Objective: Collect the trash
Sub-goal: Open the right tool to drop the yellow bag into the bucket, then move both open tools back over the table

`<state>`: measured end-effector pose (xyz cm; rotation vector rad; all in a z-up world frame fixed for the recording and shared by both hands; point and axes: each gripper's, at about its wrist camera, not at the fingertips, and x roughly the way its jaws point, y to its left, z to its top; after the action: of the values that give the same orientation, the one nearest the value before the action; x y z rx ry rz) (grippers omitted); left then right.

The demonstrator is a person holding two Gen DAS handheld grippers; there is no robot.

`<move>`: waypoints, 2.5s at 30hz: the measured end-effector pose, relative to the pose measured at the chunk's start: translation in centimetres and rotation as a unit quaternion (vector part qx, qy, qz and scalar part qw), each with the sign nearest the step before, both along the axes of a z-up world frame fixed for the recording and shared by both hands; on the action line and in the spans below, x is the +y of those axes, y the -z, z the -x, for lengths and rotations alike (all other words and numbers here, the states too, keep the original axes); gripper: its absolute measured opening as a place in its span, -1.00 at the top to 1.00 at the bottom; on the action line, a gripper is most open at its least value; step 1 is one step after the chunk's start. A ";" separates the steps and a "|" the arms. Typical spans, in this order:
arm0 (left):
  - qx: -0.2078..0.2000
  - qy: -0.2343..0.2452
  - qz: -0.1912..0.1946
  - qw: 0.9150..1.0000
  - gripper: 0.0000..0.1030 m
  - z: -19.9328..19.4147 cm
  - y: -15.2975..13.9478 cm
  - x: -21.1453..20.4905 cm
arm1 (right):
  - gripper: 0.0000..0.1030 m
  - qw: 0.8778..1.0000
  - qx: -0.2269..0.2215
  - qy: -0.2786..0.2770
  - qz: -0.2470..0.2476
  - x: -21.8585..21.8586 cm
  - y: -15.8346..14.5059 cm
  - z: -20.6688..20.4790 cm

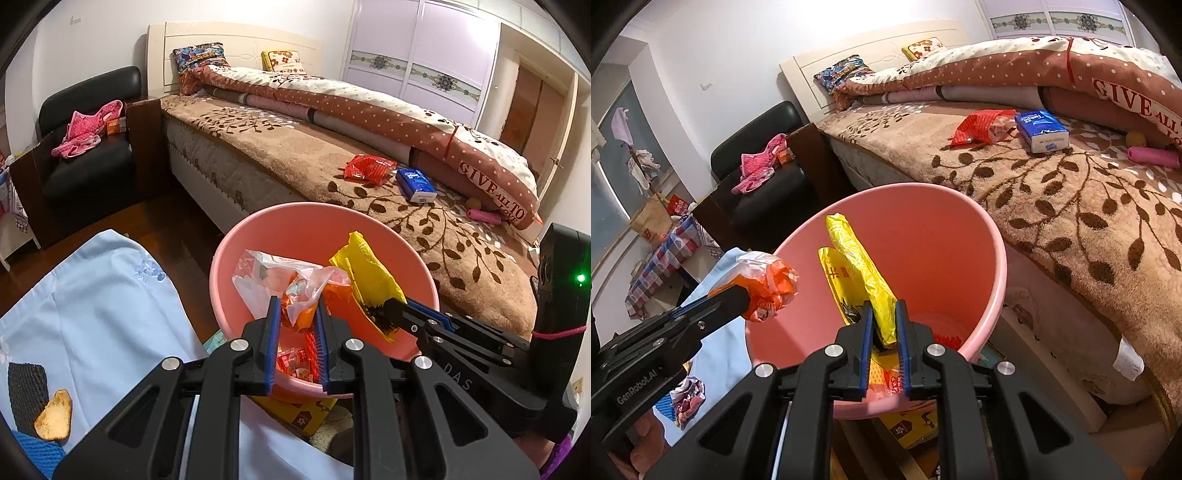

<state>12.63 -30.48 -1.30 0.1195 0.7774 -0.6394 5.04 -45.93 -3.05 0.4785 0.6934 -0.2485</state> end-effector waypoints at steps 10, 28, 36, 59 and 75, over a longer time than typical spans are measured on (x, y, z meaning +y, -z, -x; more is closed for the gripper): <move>-0.002 -0.006 0.007 1.000 0.21 0.2 -0.5 0.6 | 0.40 1.000 -0.007 0.004 0.004 -0.3 0.1 0.0; -0.008 -0.022 0.022 0.999 0.21 2.0 -2.3 3.7 | 0.21 1.000 -0.020 -0.013 0.008 1.9 -1.6 1.2; -0.017 -0.036 0.027 0.999 0.21 3.5 -3.3 5.8 | 0.21 0.999 -0.032 -0.034 0.017 4.2 -2.8 1.8; -0.024 -0.115 0.024 0.993 0.21 6.9 -4.1 15.0 | 0.20 0.992 -0.041 -0.120 0.028 11.5 -4.4 3.1; -0.017 -0.208 -0.010 0.978 0.21 9.5 -3.6 23.8 | 0.21 0.985 -0.029 -0.172 0.008 14.7 -3.5 3.6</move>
<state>3.15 -6.66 2.33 -0.0157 0.7482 -0.2311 1.44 -31.23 0.42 0.3420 0.7047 0.0844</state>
